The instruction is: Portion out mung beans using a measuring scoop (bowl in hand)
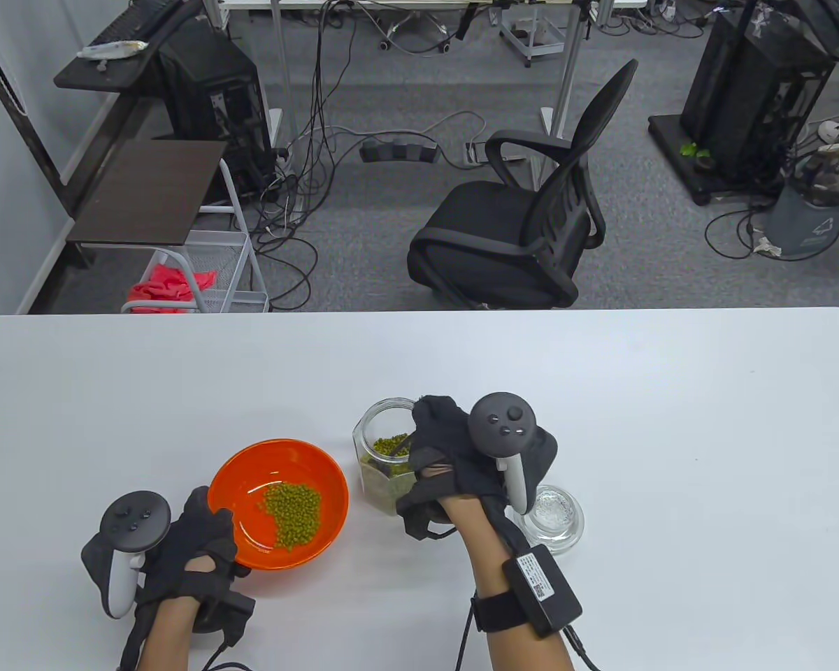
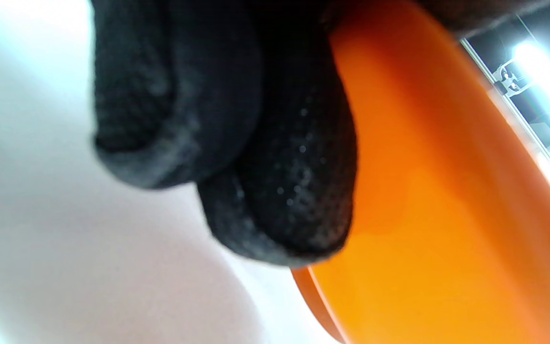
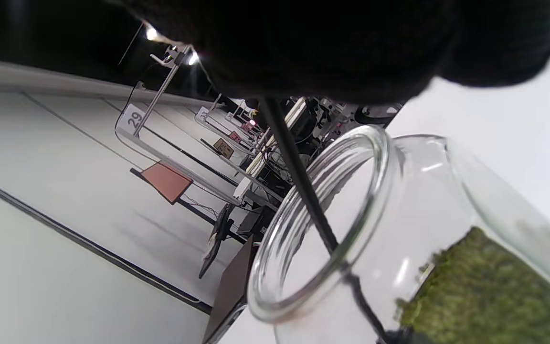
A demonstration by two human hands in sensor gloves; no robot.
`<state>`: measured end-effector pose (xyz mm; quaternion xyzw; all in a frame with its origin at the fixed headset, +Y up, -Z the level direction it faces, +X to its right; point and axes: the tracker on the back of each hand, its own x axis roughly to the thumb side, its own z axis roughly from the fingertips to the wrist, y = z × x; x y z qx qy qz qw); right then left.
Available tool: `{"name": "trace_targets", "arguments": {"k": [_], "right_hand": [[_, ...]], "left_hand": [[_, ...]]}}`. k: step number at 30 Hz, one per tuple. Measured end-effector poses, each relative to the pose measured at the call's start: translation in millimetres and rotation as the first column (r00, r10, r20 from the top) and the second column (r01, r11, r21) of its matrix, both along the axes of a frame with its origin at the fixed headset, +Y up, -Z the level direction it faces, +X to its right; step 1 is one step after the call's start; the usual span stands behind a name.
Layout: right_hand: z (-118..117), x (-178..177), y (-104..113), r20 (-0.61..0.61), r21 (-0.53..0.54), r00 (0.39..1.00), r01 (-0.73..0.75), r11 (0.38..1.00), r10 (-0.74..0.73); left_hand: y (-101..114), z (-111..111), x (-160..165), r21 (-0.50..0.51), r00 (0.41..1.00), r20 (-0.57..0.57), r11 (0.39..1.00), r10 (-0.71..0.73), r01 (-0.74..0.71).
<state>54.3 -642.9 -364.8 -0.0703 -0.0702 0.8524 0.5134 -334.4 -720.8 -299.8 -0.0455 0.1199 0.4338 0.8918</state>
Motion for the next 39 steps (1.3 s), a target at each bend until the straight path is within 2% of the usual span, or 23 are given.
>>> {"name": "trace_targets", "arguments": {"k": [9,21,39], "right_hand": [[10,29,-19,0.100,0.001,0.973,0.209,0.978,-0.208],[25,50,-46,0.137,-0.001,0.901,0.416,0.909,-0.412],[34,73,-34,0.143,0.050,0.847,0.510,0.859,-0.512]], "left_hand": [[0,0,0,-0.004,1.000,-0.001,1.000,0.000,0.000],[-1,0,1,-0.015,1.000,-0.011,1.000,-0.001,0.001],[-1,0,1,-0.017,1.000,-0.015,1.000,-0.005,0.005]]}}
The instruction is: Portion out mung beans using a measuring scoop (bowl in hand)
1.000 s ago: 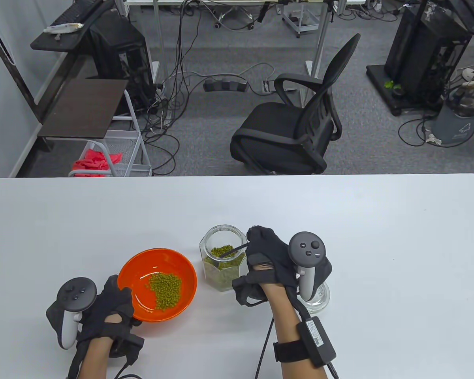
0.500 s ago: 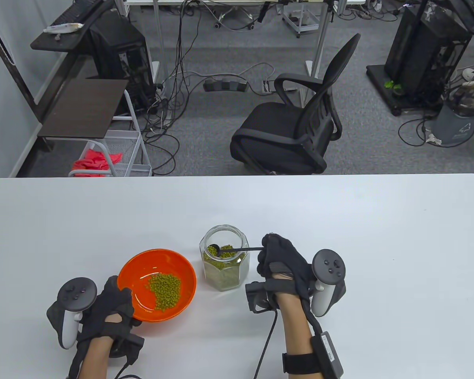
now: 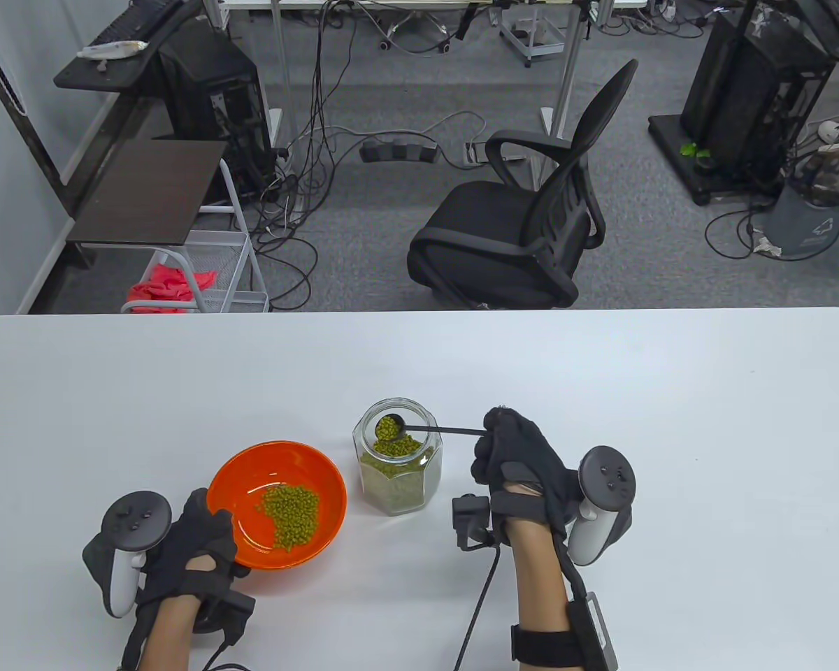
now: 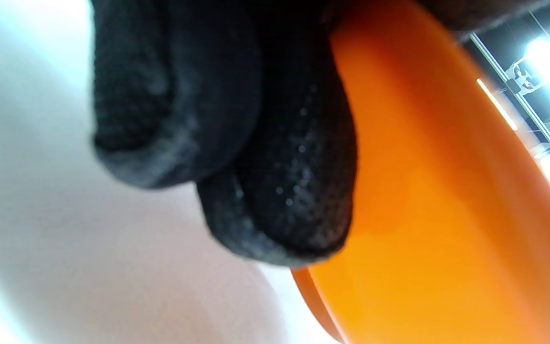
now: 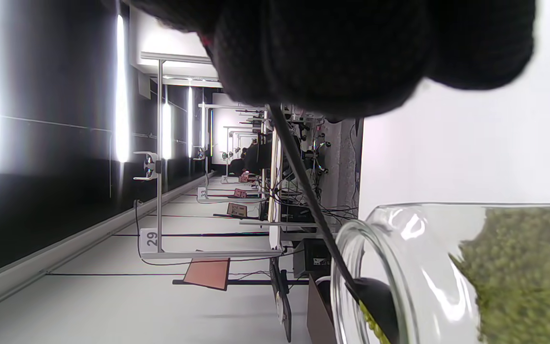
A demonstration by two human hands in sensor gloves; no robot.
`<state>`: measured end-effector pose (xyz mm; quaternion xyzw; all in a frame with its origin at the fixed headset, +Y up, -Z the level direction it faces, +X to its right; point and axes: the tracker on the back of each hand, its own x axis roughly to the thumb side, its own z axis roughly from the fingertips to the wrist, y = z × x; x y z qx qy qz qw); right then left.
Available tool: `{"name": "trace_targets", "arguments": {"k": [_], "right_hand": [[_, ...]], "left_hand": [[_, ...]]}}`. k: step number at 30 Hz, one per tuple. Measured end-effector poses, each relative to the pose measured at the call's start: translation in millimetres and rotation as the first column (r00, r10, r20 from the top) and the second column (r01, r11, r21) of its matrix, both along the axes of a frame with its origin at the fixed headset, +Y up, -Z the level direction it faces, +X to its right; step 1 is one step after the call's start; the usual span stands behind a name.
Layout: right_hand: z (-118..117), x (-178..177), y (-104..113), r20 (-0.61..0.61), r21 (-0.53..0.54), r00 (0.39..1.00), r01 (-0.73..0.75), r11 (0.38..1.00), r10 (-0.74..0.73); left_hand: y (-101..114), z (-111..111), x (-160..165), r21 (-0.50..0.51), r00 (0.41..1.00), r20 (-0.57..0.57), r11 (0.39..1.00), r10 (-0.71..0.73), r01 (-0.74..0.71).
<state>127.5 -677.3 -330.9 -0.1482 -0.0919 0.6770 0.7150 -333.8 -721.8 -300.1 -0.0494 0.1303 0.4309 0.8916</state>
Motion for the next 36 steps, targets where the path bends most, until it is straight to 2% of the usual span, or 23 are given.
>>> {"name": "trace_targets", "arguments": {"k": [7,16,24,29,36], "right_hand": [[6,4,12,-0.004,0.050,0.999,0.040,0.998,-0.040],[11,-18,27,-0.117,0.107,0.992,0.069,0.992,-0.056],[6,-50,21,-0.249,0.077,0.967,0.080,0.994,-0.059],[8,-69,21,-0.288,0.084,0.957,0.003,0.996,0.022],[11,-106,12,-0.399,0.083,0.913,-0.051,0.995,0.080]], "left_hand": [[-1,-1,0,0.000,1.000,0.002,1.000,-0.005,0.005],[-1,-1,0,0.001,1.000,0.003,1.000,-0.007,0.007],[-2,-1,1,0.002,1.000,0.009,1.000,-0.009,0.009],[-2,-1,1,0.003,1.000,0.011,1.000,-0.011,0.011],[-2,-1,2,0.005,1.000,0.013,1.000,-0.009,0.009]]}}
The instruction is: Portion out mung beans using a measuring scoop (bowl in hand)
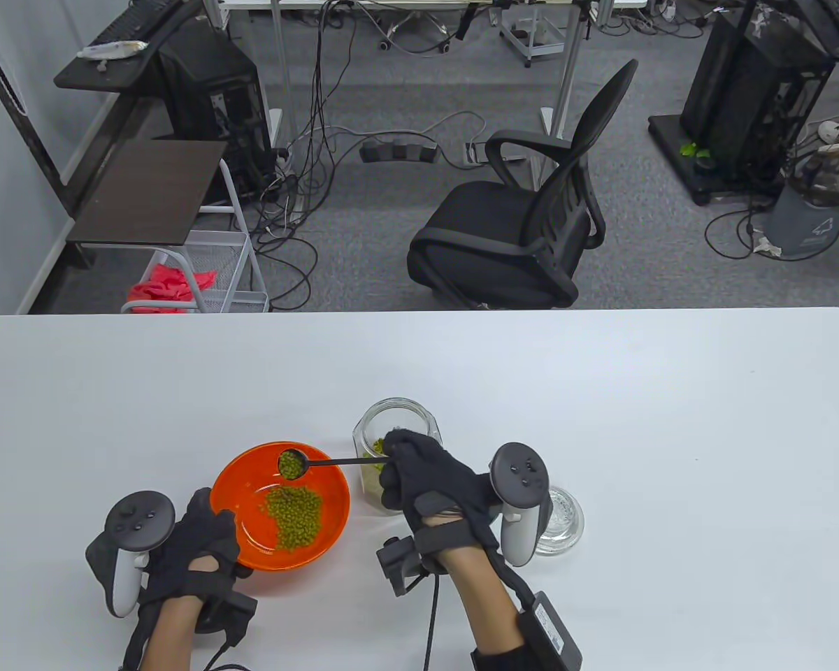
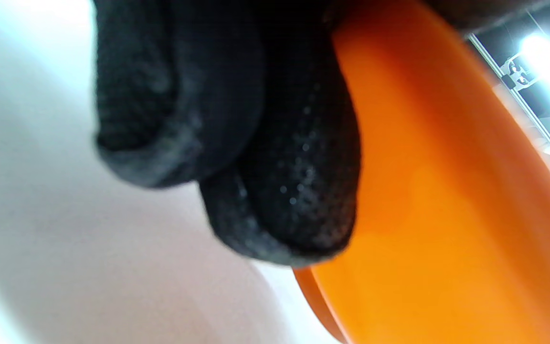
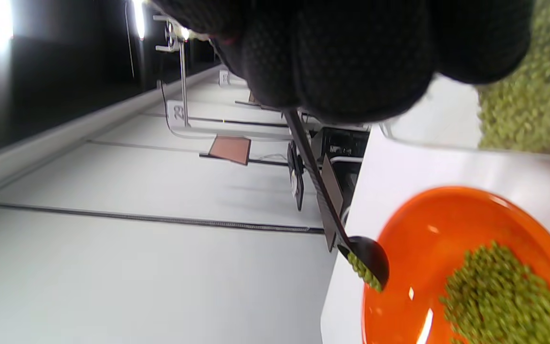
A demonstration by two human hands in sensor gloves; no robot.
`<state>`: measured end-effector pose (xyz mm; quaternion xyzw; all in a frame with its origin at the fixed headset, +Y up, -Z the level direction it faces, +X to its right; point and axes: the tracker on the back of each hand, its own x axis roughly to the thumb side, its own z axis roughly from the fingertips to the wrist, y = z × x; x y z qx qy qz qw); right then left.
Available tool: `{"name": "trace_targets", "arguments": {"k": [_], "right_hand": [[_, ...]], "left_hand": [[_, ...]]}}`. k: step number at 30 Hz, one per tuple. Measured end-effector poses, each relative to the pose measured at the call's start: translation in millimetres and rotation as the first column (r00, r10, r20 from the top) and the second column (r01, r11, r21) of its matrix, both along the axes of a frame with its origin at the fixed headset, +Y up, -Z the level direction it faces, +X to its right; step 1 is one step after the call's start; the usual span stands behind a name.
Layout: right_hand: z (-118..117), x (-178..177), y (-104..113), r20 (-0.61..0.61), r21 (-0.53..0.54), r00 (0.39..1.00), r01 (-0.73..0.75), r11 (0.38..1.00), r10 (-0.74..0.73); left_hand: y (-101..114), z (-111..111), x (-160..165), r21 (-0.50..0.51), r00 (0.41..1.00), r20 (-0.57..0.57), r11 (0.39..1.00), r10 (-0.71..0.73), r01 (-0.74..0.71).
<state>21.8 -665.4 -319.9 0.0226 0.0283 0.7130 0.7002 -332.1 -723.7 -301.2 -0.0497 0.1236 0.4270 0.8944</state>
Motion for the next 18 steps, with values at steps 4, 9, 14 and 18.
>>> {"name": "trace_targets", "arguments": {"k": [4,9,14,18], "right_hand": [[2,-20,-6,-0.069,0.021,0.996,-0.059,0.998,0.061],[5,-33,-9,-0.117,0.039,0.989,-0.088,0.995,0.092],[7,-38,-5,-0.154,0.086,0.977,-0.134,0.987,0.146],[9,-42,-2,-0.171,0.129,0.965,-0.178,0.976,0.199]], "left_hand": [[0,0,0,0.000,1.000,0.004,1.000,0.007,-0.007],[0,0,0,0.001,1.000,0.007,1.000,0.016,-0.016],[0,0,0,0.000,1.000,0.008,1.000,0.026,-0.026],[0,0,0,0.000,1.000,0.008,1.000,0.028,-0.028]]}}
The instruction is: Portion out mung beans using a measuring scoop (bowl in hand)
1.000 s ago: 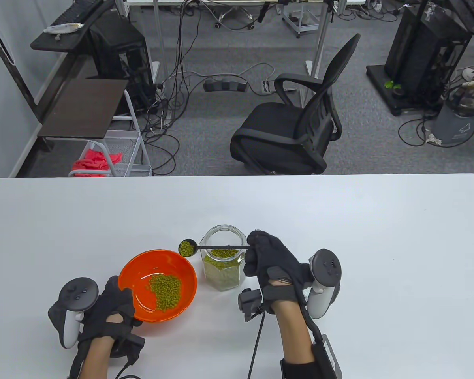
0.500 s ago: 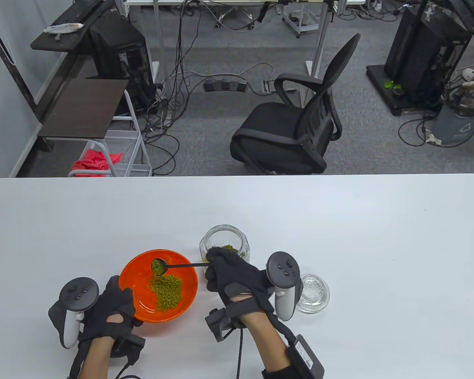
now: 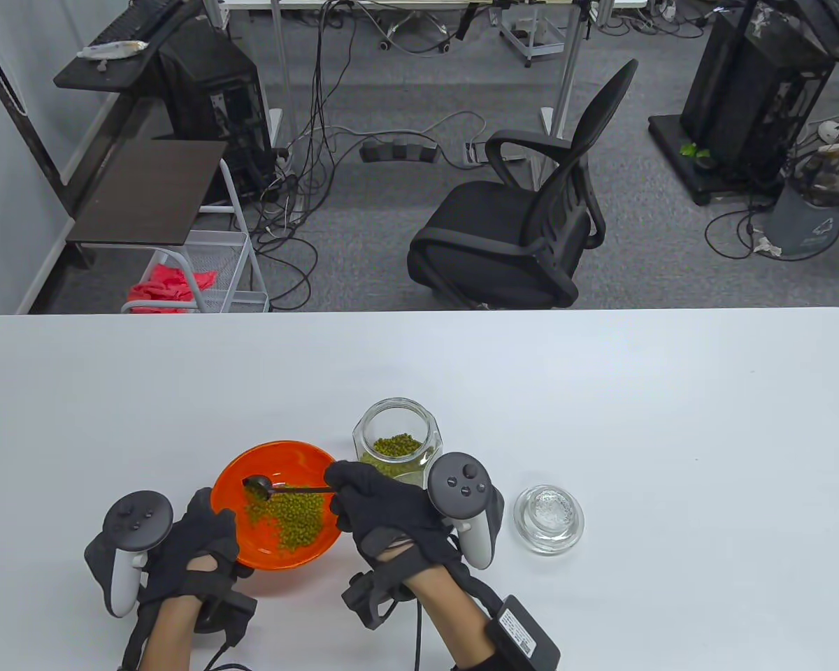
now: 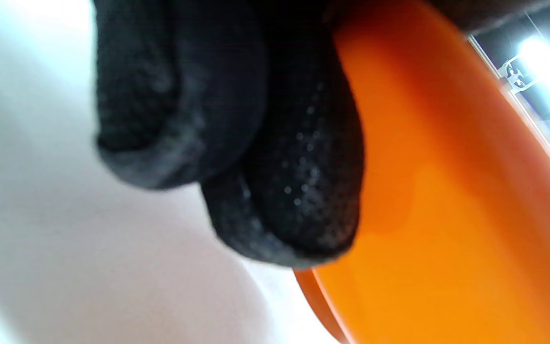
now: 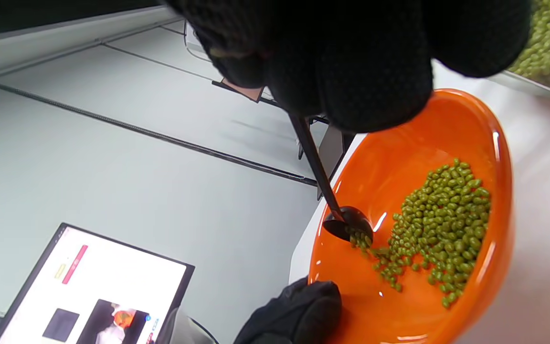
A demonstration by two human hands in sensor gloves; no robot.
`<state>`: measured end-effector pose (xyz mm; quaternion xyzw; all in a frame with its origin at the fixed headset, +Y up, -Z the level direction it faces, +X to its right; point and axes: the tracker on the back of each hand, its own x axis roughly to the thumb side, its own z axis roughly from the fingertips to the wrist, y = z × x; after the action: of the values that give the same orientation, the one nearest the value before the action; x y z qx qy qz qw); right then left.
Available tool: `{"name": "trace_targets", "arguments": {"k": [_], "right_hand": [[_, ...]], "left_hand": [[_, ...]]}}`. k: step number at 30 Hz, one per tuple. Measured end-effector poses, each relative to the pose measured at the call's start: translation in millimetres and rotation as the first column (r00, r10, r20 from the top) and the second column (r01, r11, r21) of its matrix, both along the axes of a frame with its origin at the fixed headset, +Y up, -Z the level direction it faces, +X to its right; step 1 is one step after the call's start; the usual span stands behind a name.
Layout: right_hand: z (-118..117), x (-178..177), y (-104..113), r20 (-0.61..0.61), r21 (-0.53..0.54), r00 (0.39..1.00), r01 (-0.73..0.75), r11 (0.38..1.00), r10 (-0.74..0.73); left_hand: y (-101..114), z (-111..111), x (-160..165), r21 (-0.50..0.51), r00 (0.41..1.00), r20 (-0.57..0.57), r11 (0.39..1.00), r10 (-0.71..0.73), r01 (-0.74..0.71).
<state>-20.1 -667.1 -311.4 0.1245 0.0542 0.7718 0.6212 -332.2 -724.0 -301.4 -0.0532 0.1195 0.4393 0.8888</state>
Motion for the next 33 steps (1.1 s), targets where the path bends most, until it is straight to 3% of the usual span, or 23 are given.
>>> {"name": "trace_targets", "arguments": {"k": [7,16,30,33], "right_hand": [[3,-5,6,-0.031,0.064,0.995,-0.090,0.994,0.092],[2,10,18,0.013,0.075,1.000,-0.025,0.997,0.024],[6,69,48,0.234,0.155,0.964,0.089,0.984,-0.124],[9,80,55,0.303,0.212,0.940,0.091,0.973,-0.154]], "left_hand": [[0,0,0,0.000,1.000,0.000,1.000,0.000,0.000],[0,0,0,-0.002,1.000,-0.002,1.000,0.001,-0.001],[0,0,-1,-0.003,1.000,-0.005,1.000,-0.002,0.002],[0,0,0,-0.002,1.000,-0.004,1.000,-0.002,0.002]]}}
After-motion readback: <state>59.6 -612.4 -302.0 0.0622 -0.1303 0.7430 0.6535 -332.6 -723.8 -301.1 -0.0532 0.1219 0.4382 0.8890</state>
